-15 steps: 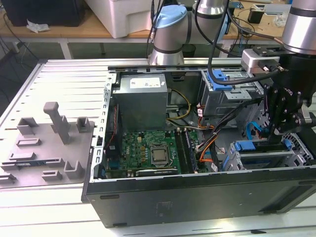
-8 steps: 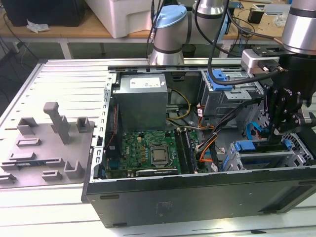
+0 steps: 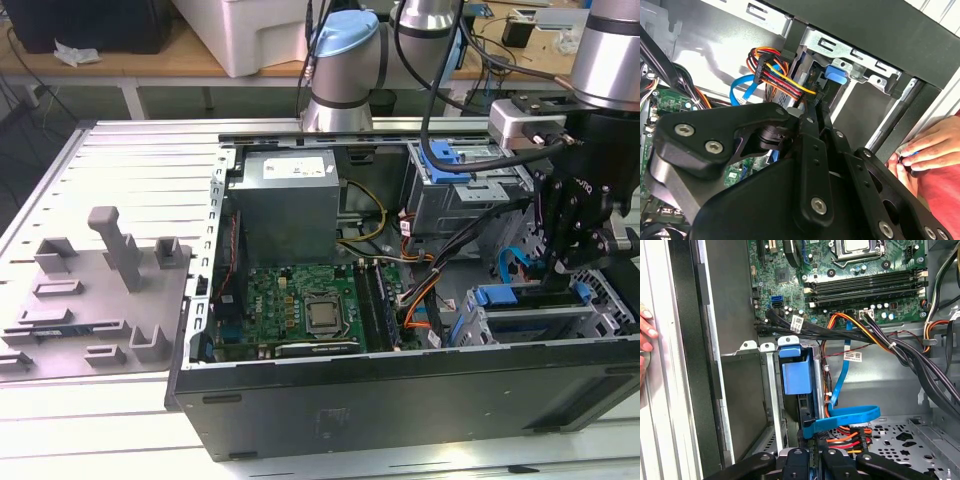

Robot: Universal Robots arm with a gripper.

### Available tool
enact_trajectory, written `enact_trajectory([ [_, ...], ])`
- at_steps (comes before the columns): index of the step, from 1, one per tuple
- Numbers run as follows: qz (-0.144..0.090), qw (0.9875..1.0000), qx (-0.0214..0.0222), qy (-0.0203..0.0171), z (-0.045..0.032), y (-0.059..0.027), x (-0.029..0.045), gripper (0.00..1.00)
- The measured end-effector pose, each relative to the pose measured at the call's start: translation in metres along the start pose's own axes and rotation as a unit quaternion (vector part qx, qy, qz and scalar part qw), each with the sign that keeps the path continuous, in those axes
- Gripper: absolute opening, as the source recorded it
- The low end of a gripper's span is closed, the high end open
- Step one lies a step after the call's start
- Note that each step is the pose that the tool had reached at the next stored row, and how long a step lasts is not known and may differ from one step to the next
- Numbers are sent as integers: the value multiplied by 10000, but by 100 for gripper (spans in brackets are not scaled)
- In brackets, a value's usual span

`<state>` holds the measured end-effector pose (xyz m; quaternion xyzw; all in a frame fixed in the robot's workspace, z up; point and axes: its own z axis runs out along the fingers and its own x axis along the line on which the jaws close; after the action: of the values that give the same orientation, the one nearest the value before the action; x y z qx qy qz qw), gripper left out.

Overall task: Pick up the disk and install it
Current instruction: 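Insert the first disk wire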

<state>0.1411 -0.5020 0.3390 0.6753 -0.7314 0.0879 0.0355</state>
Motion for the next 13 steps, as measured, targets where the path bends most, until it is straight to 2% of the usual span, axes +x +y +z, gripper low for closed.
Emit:
enact_trajectory([
  [13,-57,10000,10,-4,-18,1,1,17],
])
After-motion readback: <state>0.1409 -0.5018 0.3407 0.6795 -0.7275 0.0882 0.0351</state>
